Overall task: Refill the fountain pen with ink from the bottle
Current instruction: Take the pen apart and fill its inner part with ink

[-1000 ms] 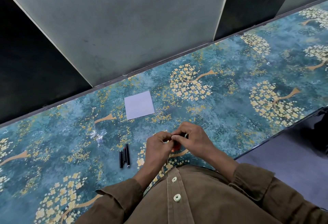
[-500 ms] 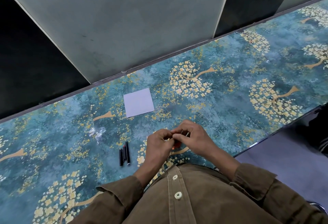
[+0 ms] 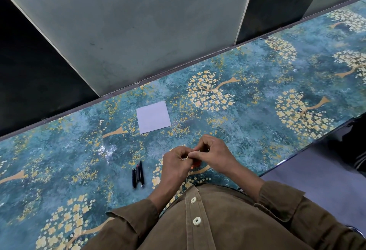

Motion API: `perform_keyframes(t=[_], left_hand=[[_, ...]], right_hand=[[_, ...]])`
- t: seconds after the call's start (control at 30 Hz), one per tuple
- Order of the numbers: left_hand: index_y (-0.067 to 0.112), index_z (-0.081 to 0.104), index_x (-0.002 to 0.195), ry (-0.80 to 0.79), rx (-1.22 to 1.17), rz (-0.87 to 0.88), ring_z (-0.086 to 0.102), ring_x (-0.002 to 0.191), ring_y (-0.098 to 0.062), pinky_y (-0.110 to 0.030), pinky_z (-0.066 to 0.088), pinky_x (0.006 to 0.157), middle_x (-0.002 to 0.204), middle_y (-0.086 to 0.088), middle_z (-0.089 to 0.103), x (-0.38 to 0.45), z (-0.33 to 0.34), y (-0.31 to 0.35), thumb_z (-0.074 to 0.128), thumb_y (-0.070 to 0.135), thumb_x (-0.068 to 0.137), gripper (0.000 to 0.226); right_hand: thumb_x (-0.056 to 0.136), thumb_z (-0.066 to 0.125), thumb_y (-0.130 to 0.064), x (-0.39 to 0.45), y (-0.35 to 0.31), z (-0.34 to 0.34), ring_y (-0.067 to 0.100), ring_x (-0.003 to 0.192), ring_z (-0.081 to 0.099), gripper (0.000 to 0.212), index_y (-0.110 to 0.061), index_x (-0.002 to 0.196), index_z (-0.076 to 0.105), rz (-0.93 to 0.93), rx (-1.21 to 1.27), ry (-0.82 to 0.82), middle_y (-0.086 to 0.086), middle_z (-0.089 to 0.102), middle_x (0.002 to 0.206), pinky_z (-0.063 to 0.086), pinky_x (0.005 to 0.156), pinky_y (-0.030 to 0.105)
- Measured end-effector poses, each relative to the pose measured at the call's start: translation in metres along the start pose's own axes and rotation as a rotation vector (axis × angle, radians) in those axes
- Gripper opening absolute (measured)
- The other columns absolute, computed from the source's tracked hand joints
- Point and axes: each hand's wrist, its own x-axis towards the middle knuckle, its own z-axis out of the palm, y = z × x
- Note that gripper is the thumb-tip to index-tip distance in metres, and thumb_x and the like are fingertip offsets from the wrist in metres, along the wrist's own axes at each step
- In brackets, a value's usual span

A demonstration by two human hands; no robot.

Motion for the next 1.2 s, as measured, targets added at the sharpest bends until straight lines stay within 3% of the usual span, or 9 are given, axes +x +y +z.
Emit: perform_keyframes(t=[0.17, 0.3, 0.43, 0.6, 0.73, 0.83, 0.93, 1.07, 1.2], left_hand=[[0.019, 0.079, 0.073, 0.010, 0.031, 0.012, 0.075, 0.068, -0.015, -0.043, 0.063, 0.068, 0.072, 0.000, 0.077, 0.0017, 0.0007, -0.0019, 0.070, 0.002, 0.073, 0.019], [0.016, 0.078, 0.075, 0.011, 0.038, 0.017, 0.075, 0.067, -0.013, -0.037, 0.063, 0.066, 0.073, -0.001, 0.077, 0.0017, 0.0011, -0.0022, 0.071, 0.004, 0.076, 0.014], [0.015, 0.079, 0.078, 0.007, 0.017, 0.012, 0.075, 0.066, -0.014, -0.029, 0.062, 0.061, 0.072, -0.001, 0.077, -0.0001, 0.0013, 0.0007, 0.071, -0.001, 0.076, 0.017], [0.014, 0.078, 0.076, -0.013, 0.013, 0.011, 0.075, 0.067, -0.019, -0.041, 0.064, 0.065, 0.072, -0.004, 0.076, 0.0009, 0.0004, -0.0019, 0.066, -0.003, 0.075, 0.021], [0.015, 0.078, 0.077, -0.013, 0.009, 0.010, 0.076, 0.068, -0.021, -0.045, 0.064, 0.066, 0.072, -0.004, 0.077, 0.0019, 0.0008, -0.0039, 0.065, -0.003, 0.074, 0.022], [0.015, 0.079, 0.080, -0.009, -0.014, -0.007, 0.076, 0.068, -0.023, -0.045, 0.064, 0.066, 0.074, -0.005, 0.077, 0.0026, 0.0013, -0.0044, 0.067, -0.005, 0.075, 0.024], [0.013, 0.079, 0.080, 0.002, -0.002, 0.012, 0.076, 0.068, -0.019, -0.036, 0.064, 0.064, 0.075, -0.005, 0.077, 0.0014, 0.0023, -0.0032, 0.069, -0.003, 0.079, 0.018], [0.010, 0.078, 0.080, 0.012, 0.014, 0.030, 0.075, 0.067, -0.015, -0.029, 0.062, 0.061, 0.076, -0.005, 0.077, -0.0007, 0.0016, -0.0012, 0.071, 0.001, 0.082, 0.012], [0.011, 0.078, 0.080, 0.014, 0.015, 0.020, 0.075, 0.068, -0.018, -0.035, 0.064, 0.063, 0.074, -0.005, 0.077, -0.0010, 0.0014, 0.0002, 0.069, -0.002, 0.079, 0.016]], right_hand=[[0.079, 0.082, -0.022, -0.0023, 0.0004, -0.0022, 0.001, 0.071, 0.057, 0.017, -0.026, 0.095, 0.078, -0.010, 0.046, -0.057, -0.009, 0.060, 0.081, 0.047, 0.068, 0.015], [0.079, 0.082, -0.013, -0.0038, -0.0014, -0.0024, -0.004, 0.072, 0.060, 0.009, -0.014, 0.088, 0.080, 0.005, 0.080, -0.039, -0.010, 0.063, 0.080, 0.046, 0.068, 0.012], [0.076, 0.085, -0.017, -0.0032, -0.0023, -0.0012, -0.002, 0.066, 0.057, 0.011, -0.014, 0.075, 0.075, 0.003, 0.059, -0.011, -0.010, 0.060, 0.074, 0.043, 0.061, 0.012], [0.072, 0.087, -0.021, -0.0019, -0.0019, 0.0018, -0.001, 0.061, 0.052, 0.024, -0.018, 0.065, 0.065, 0.004, 0.049, 0.025, -0.010, 0.056, 0.071, 0.041, 0.057, 0.015], [0.073, 0.087, -0.021, -0.0044, -0.0030, 0.0009, -0.002, 0.057, 0.051, 0.029, -0.013, 0.068, 0.060, 0.039, 0.083, 0.019, -0.007, 0.057, 0.070, 0.043, 0.055, 0.016], [0.074, 0.086, -0.025, -0.0055, -0.0027, -0.0015, 0.001, 0.062, 0.052, 0.022, -0.021, 0.084, 0.067, 0.062, 0.089, -0.018, -0.008, 0.059, 0.076, 0.045, 0.060, 0.016], [0.081, 0.081, -0.021, -0.0063, -0.0029, -0.0024, -0.002, 0.066, 0.056, 0.018, -0.025, 0.097, 0.074, 0.039, 0.068, -0.056, -0.010, 0.058, 0.085, 0.047, 0.065, 0.013], [0.085, 0.077, -0.017, -0.0081, -0.0055, -0.0029, 0.001, 0.075, 0.064, 0.008, -0.016, 0.093, 0.078, 0.030, 0.063, -0.042, -0.007, 0.064, 0.091, 0.050, 0.069, 0.012], [0.081, 0.081, -0.018, -0.0076, -0.0057, -0.0007, -0.002, 0.068, 0.059, 0.008, -0.013, 0.082, 0.075, 0.025, 0.043, -0.008, -0.009, 0.061, 0.081, 0.047, 0.063, 0.015]])
